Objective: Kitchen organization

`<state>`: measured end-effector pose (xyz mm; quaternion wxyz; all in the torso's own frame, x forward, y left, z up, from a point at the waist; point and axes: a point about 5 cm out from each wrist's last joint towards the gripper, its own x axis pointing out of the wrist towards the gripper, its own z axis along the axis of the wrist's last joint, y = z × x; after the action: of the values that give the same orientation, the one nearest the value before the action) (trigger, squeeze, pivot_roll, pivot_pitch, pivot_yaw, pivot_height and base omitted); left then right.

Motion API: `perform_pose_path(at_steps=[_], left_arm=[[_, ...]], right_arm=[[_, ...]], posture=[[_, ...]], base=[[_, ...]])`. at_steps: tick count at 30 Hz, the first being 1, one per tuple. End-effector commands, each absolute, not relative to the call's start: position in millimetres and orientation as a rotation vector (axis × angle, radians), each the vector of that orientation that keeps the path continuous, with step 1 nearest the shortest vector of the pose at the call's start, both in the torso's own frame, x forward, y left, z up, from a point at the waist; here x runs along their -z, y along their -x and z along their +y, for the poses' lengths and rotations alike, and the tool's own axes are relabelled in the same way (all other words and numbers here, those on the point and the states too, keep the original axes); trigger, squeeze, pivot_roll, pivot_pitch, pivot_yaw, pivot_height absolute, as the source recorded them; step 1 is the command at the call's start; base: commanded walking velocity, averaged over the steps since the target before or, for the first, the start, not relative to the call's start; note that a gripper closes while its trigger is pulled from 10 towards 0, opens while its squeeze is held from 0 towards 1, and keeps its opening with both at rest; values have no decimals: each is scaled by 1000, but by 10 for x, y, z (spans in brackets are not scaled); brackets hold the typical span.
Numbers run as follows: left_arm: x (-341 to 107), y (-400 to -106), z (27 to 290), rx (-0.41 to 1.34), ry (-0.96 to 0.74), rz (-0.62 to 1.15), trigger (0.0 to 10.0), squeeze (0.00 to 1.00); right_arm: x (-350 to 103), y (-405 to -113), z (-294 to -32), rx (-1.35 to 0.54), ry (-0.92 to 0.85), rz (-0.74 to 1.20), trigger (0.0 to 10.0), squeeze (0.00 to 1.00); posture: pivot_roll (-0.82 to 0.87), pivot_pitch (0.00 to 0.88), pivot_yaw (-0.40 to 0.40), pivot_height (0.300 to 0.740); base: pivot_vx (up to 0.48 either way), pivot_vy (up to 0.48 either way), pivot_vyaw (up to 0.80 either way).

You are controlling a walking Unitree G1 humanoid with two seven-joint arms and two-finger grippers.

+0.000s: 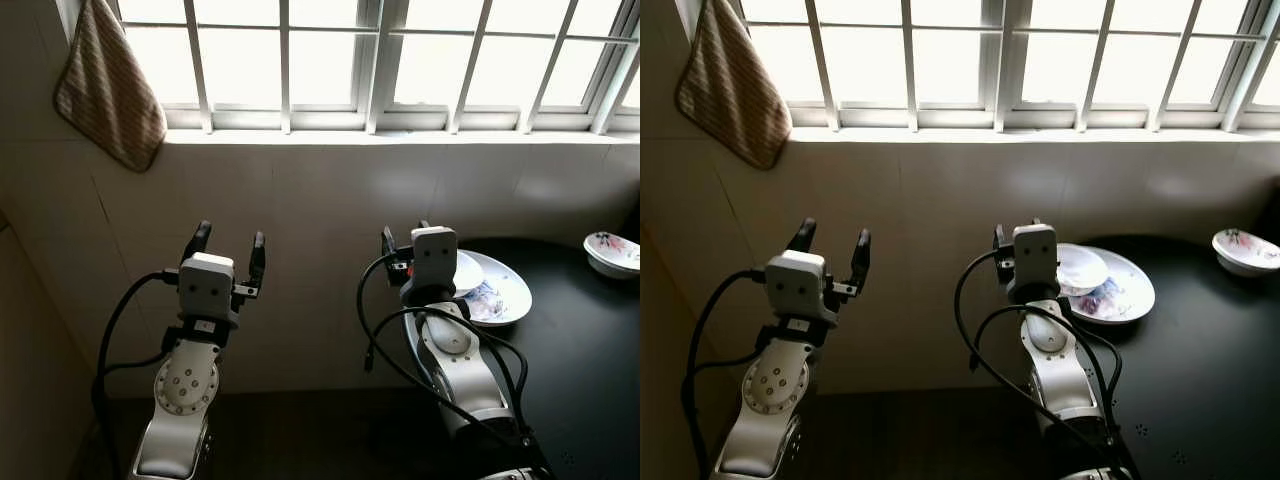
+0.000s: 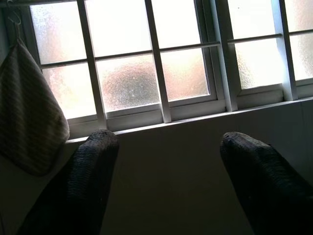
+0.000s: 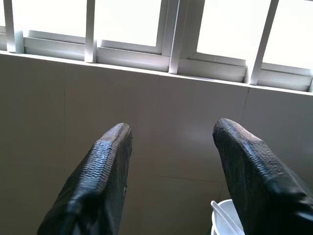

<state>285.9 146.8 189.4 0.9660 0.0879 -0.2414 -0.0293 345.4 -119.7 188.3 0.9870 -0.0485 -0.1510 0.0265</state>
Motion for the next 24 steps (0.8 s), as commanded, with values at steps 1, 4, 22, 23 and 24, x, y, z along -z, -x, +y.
perform_pose_path(at_steps=[1, 4, 22, 23, 24], left_arm=[[-1896, -2866, 1461, 69, -190, -489, 10000, 0], [-1895, -2866, 1453, 71, -189, -488, 10000, 0], [-1884, -2868, 1442, 71, -187, -488, 10000, 0], [-1883, -2869, 1442, 72, -187, -489, 10000, 0], [-1883, -2869, 1442, 72, -187, -489, 10000, 0]], right_arm=[[-1905, -3456, -1179, -53, 95, -313, 10000, 0], [-1904, -3456, -1183, -52, 96, -314, 10000, 0], [-1890, -3466, -1190, -53, 92, -301, 10000, 0], [-1889, -3468, -1190, -53, 93, -300, 10000, 0], [-1889, -3468, -1190, -53, 93, -300, 10000, 0]], posture=[[16, 0, -29, 736], [16, 0, -29, 736], [13, 0, -32, 736], [13, 0, -32, 736], [13, 0, -32, 736]], base=[[322, 0, 0], [329, 0, 0], [334, 0, -190], [334, 0, 0], [334, 0, 0]])
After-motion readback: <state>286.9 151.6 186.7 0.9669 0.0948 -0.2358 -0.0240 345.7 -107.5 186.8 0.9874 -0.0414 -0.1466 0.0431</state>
